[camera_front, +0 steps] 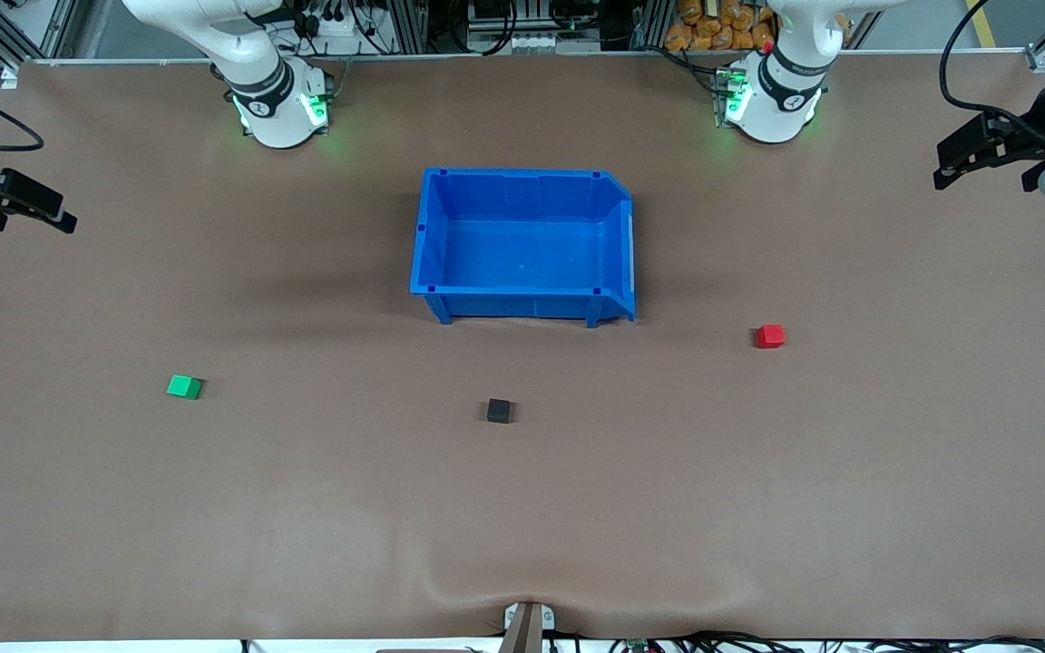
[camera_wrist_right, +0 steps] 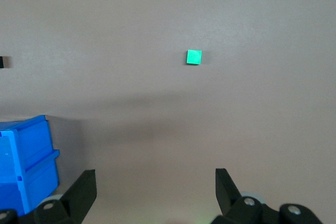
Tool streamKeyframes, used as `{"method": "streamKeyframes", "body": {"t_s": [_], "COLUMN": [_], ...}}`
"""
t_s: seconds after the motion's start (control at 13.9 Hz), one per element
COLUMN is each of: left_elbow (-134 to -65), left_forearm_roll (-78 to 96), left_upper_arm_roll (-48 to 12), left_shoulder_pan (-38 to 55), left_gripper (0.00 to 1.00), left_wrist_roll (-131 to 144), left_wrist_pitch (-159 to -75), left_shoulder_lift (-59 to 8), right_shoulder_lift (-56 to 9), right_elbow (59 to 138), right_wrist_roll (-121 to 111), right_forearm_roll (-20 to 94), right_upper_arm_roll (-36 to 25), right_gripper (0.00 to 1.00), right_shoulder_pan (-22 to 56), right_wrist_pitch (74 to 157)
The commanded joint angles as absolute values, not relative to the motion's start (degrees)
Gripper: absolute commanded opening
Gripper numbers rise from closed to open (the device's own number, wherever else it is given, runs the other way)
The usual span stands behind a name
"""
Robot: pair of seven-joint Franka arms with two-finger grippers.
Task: Attach green and red cubes to black cube
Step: 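Raise both arms from the rest pose toward the cubes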
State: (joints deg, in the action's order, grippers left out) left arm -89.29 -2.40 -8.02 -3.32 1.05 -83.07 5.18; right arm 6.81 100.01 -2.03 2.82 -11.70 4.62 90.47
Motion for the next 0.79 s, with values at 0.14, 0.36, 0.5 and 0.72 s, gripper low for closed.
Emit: {"method": "streamKeyframes", "body": {"t_s": [0.14,0.36,0.5,0.72], "left_elbow": [-87.9,-87.8,-88.0,-88.2], "left_forearm_roll": [-1.7,-1.7,-1.9,-2.0], "left_upper_arm_roll": [-8.6,-8.5,-8.5,-8.5], "left_shoulder_pan": [-3.9,-4.0,-4.0,-3.9], "left_gripper": [1.0,1.0,1.0,1.0], "left_wrist_roll": [-0.2,0.1,0.1,0.5], "left_wrist_pitch": [-82.3,-82.4,-82.4,-82.3], "left_shoulder_lift": [4.8,3.8,3.3,3.4], "right_shoulder_lift": [6.6,6.6,6.6,6.5], "right_elbow": [99.1,99.1,99.1,99.0], "right_wrist_roll": [-1.1,-1.1,-1.1,-1.1], "right_forearm_roll": [1.5,1.5,1.5,1.7], "right_upper_arm_roll": [-1.8,-1.9,-1.9,-1.8], "right_gripper": [1.0,1.0,1.0,1.0], "right_shoulder_pan": [-3.4,-3.4,-3.5,-4.5], "right_wrist_pitch": [89.5,89.5,89.5,89.5]}}
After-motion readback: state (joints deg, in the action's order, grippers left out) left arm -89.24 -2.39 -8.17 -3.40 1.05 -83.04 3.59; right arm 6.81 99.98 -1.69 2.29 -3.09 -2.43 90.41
